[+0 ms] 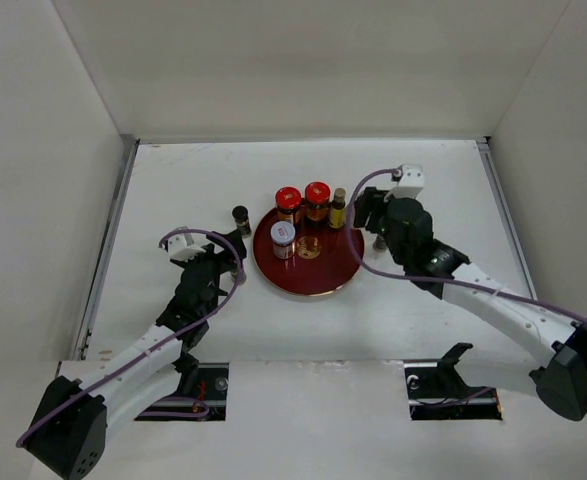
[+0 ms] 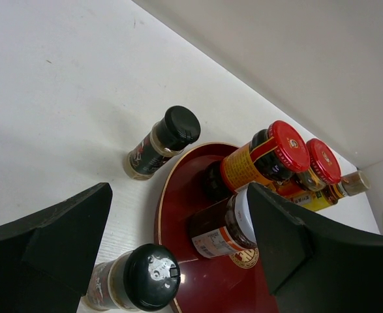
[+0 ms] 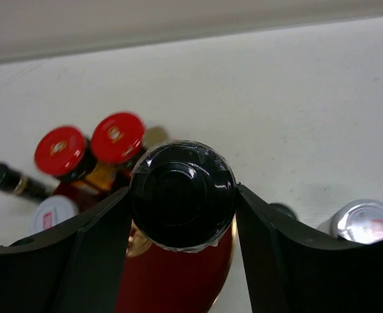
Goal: Organize the condiment bottles
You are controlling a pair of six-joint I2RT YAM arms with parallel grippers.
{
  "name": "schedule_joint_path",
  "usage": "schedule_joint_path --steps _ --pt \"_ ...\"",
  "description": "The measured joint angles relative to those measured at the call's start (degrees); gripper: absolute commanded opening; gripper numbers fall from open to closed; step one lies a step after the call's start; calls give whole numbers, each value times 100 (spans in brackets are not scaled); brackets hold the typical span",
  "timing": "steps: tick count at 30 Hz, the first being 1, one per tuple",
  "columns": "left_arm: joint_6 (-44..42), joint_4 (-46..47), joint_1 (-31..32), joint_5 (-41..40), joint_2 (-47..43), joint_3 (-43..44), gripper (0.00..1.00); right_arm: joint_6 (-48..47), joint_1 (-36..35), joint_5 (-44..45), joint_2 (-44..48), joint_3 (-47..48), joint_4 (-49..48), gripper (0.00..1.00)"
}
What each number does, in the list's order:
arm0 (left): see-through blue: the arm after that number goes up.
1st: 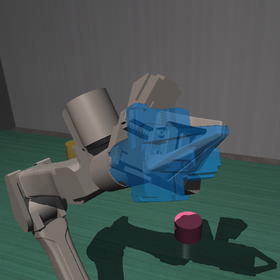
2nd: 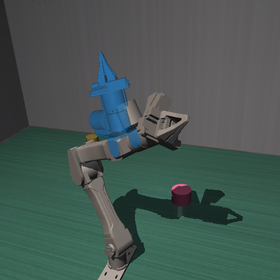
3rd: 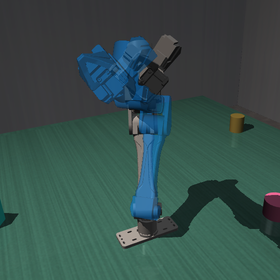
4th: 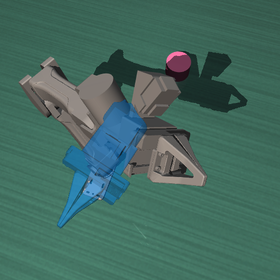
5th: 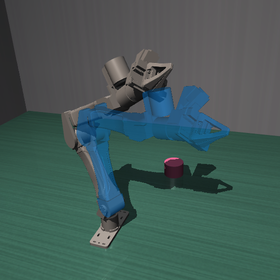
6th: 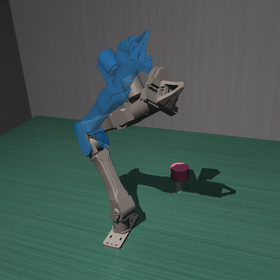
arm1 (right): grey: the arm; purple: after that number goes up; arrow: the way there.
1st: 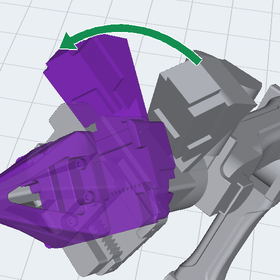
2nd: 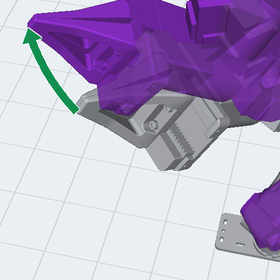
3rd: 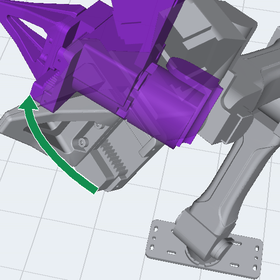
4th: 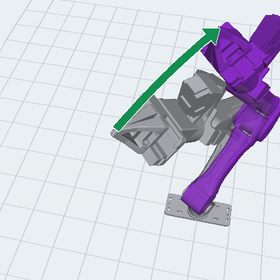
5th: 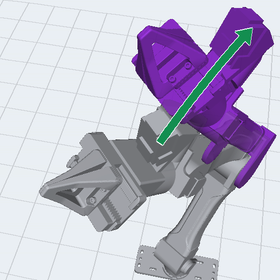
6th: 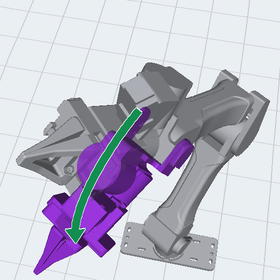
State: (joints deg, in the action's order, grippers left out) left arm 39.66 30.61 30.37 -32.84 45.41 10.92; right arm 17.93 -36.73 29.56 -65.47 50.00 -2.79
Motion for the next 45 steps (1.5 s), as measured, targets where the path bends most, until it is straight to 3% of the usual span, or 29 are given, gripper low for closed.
schedule_joint_path --steps 7,15,17,23,29,32,33,34,35,37,38,41,45 --pt "66 -138 -153 -11 0 0 84 179 -1067 -199 -918 -107 -114 46" --pt "114 -221 -289 -11 2 0 84 -59 -1259 -221 -2614 398 -555 50" --pt "122 -227 -299 -11 13 0 83 -140 -1259 -177 -2837 603 -741 56" --pt "131 -323 -365 -2 223 17 82 -273 -1259 7 -3298 835 -1086 85" --pt "129 -833 -424 13 317 350 76 -304 -1268 129 -3045 778 -1189 94" --pt "127 -1106 -448 20 452 699 71 -297 -1309 138 -2494 516 -1235 92" --pt "122 -1211 -448 28 531 839 68 -295 -1325 144 -2247 400 -1246 85" --pt "101 -1340 -448 44 638 1003 63 -291 -1338 144 -2004 278 -1285 54" --pt "61 -1467 -448 83 815 1246 63 -269 -1360 155 -1641 125 -1322 54" --pt "-72 -1786 -446 166 1082 1598 59 -201 -1360 133 -1305 -125 -1523 30" --pt "-151 -1939 -446 212 1298 1829 59 -153 -1360 127 -1137 -299 -1587 24" --pt "-380 -2260 -433 321 1860 2422 60 50 -1320 105 -813 -837 -1801 26" --pt "-675 -2647 -433 422 2409 2951 64 232 -1209 22 -780 -1388 -2002 47"
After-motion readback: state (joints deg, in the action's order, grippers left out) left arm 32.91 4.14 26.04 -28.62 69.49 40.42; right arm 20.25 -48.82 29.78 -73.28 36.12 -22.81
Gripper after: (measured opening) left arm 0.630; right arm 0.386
